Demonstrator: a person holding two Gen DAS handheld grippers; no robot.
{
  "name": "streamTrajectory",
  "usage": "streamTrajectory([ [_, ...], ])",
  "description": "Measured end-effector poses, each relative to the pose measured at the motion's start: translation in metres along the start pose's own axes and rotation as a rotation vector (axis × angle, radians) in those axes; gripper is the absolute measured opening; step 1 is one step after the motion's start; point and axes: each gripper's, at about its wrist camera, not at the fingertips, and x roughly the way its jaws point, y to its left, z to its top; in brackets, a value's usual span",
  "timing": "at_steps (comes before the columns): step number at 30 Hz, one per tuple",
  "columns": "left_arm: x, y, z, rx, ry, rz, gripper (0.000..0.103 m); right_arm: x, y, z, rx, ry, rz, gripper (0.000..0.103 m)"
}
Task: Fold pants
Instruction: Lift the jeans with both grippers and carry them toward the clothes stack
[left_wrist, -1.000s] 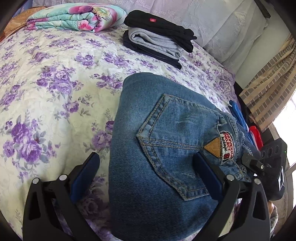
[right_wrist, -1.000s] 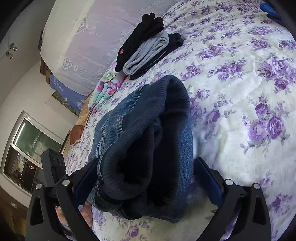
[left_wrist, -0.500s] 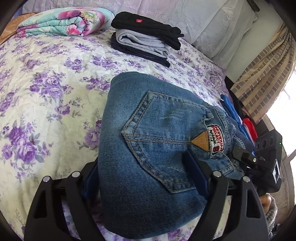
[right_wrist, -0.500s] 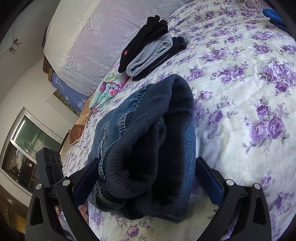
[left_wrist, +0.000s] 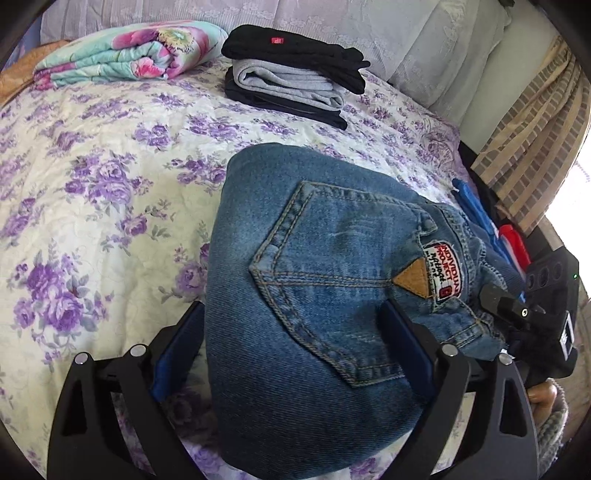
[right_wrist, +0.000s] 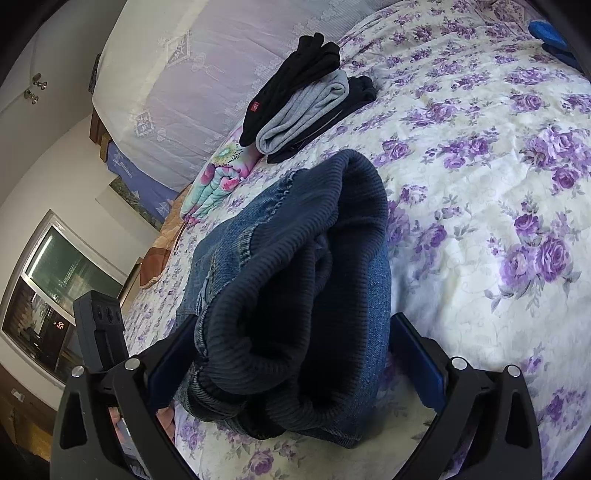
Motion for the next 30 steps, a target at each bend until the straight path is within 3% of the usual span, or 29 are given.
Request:
streamTrajectory([
  [11,-0.011,-0.010,-0.005,0.052,-0.040,0.025,0.082,0.001,0.000,0.000,-0.005,-0.006,-0.007,0.100],
  [30,-0.013,-0.012,-0.008,0.053,-0.054,0.004,0.078,-0.002,0.002,0.000,-0.010,-0.013,-0.006,0.100],
])
